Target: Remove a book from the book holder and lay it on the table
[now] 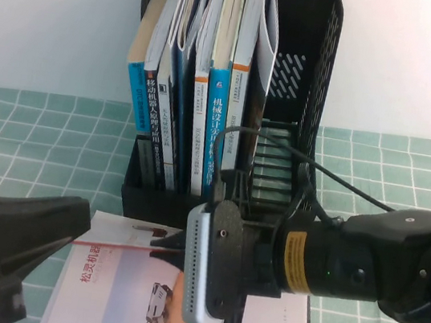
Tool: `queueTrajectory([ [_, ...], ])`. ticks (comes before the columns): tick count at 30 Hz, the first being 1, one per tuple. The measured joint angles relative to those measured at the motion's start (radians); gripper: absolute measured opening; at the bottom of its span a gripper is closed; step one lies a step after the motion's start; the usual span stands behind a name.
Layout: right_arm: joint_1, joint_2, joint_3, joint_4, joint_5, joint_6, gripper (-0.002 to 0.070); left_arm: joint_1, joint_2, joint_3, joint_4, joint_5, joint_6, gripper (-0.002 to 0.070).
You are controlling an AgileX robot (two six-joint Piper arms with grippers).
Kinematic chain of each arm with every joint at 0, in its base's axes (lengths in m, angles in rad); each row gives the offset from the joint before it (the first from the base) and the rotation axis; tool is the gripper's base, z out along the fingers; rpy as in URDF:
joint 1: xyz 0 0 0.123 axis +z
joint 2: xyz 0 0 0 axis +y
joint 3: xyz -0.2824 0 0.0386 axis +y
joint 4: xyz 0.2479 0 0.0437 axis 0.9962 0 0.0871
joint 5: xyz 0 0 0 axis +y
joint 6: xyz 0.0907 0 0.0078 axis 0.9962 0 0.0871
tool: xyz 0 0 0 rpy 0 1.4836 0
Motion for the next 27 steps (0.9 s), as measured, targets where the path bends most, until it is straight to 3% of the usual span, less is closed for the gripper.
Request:
queueTrajectory([
  [5, 0.000, 0.001, 0.000, -0.170, -0.044, 0.188, 0.0052, 0.000, 0.000, 0.000, 0.000, 0.011, 0.000, -0.0003],
  [6, 0.000, 0.002, 0.000, -0.199, -0.060, 0.219, 0.0074, -0.046, 0.000, 0.000, 0.000, 0.011, 0.000, -0.0003],
  [14, 0.004, 0.030, -0.001, -0.268, -0.194, 0.423, 0.0313, -0.004, 0.000, 0.000, -0.005, 0.017, 0.002, -0.0003],
  [18, 0.004, 0.037, -0.001, -0.270, -0.239, 0.533, 0.0348, -0.002, 0.000, 0.000, -0.005, 0.017, 0.002, -0.0003],
  [22, 0.005, 0.018, -0.032, -0.281, -0.257, 0.552, 0.0299, -0.002, 0.000, 0.000, -0.005, 0.017, 0.002, -0.0003],
  [27, 0.005, -0.096, -0.134, -0.349, -0.067, 0.550, 0.0082, -0.002, 0.000, 0.000, 0.031, 0.017, 0.008, -0.0003],
])
